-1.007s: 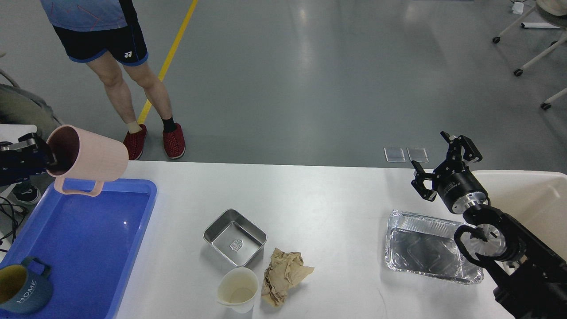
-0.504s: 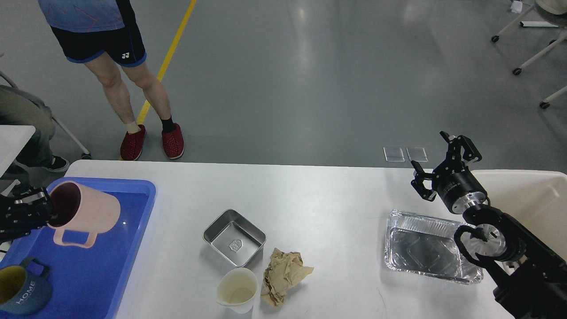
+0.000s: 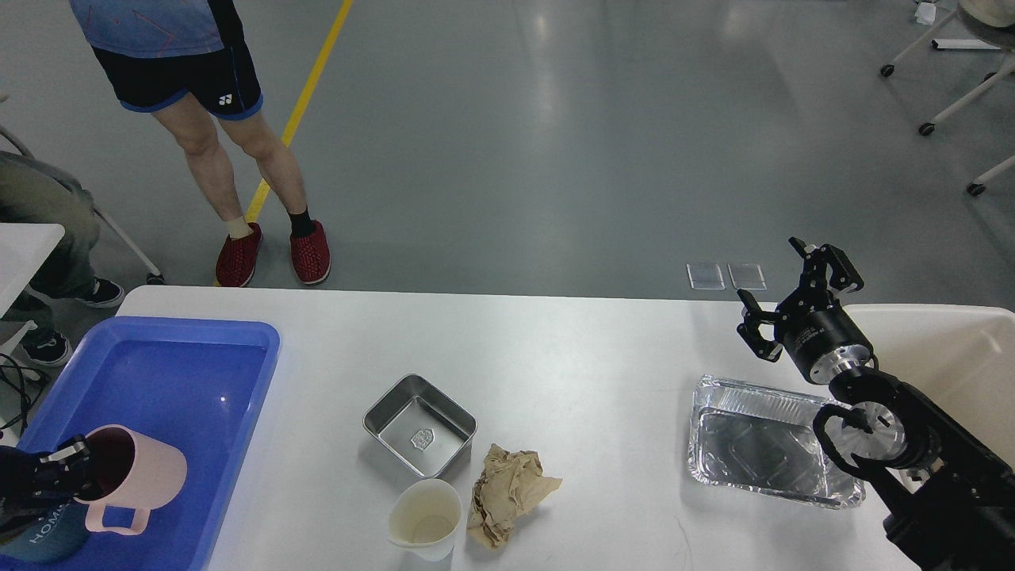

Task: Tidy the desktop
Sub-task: 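Lift the pink mug and lower it into the blue tray, then release the pink mug and raise the left gripper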

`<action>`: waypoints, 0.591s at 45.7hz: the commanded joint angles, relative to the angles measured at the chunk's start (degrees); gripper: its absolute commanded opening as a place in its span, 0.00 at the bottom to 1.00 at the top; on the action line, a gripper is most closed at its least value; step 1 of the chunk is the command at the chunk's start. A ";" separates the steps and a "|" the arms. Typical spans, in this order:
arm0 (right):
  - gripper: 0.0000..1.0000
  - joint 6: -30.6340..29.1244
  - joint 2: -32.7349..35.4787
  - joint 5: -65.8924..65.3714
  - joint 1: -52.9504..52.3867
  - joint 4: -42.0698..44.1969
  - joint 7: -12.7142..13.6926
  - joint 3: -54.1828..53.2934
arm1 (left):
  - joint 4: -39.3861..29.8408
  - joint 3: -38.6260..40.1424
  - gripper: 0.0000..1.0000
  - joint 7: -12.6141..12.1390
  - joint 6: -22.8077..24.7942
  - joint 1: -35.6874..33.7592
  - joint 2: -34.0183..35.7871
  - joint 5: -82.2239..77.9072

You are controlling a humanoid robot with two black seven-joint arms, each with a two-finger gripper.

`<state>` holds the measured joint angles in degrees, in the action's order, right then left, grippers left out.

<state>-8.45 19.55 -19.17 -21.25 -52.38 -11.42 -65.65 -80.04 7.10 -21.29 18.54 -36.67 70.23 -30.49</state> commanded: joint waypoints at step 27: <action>1.00 0.01 0.14 0.01 0.33 0.09 0.00 0.00 | 0.15 0.11 0.29 -0.16 -2.36 3.53 -1.93 0.87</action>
<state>-8.45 19.53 -19.16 -20.92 -52.29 -11.42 -65.65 -79.89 7.27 -21.42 16.34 -33.09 68.44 -29.75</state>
